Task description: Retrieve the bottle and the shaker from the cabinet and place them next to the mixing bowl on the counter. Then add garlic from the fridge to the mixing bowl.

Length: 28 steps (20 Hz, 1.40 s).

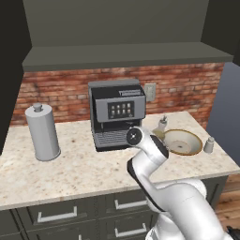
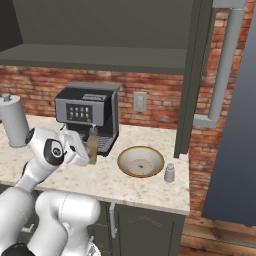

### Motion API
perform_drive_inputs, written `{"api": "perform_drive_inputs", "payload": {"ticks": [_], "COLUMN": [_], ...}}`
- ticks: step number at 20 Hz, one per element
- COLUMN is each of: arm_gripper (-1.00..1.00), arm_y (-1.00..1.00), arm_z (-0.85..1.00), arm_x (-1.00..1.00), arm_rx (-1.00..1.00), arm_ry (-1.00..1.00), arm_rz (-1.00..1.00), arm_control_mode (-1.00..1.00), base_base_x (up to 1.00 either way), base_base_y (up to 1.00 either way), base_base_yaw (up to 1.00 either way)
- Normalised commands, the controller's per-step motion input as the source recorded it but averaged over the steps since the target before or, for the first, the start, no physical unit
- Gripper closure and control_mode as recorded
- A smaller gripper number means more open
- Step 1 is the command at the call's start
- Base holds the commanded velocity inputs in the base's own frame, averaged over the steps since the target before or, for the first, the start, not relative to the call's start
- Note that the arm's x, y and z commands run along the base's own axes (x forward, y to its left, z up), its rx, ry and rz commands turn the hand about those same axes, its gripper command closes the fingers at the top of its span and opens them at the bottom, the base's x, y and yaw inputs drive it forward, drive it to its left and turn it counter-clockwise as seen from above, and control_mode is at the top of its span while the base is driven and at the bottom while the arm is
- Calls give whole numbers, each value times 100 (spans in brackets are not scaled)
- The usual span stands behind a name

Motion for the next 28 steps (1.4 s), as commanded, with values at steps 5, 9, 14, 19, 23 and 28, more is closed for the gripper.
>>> {"api": "perform_drive_inputs", "payload": {"ticks": [5,9,14,19,23,28], "arm_gripper": [100,100,100,100,100,100], "arm_y": [0,0,0,0,-12,-30], "arm_z": [-19,-19,-15,0,0,-11], "arm_x": [5,25,10,16,9,13], "arm_rx": [2,0,0,0,0,0], "arm_ry": [-3,-3,0,0,0,0], "arm_rz": [-26,-30,-29,-11,0,3], "arm_control_mode": [-100,-100,-100,-100,-100,-100], "base_base_x": [0,0,0,0,0,0], "base_base_y": [0,0,0,0,0,0], "base_base_yaw": [0,0,0,0,0,0]}}
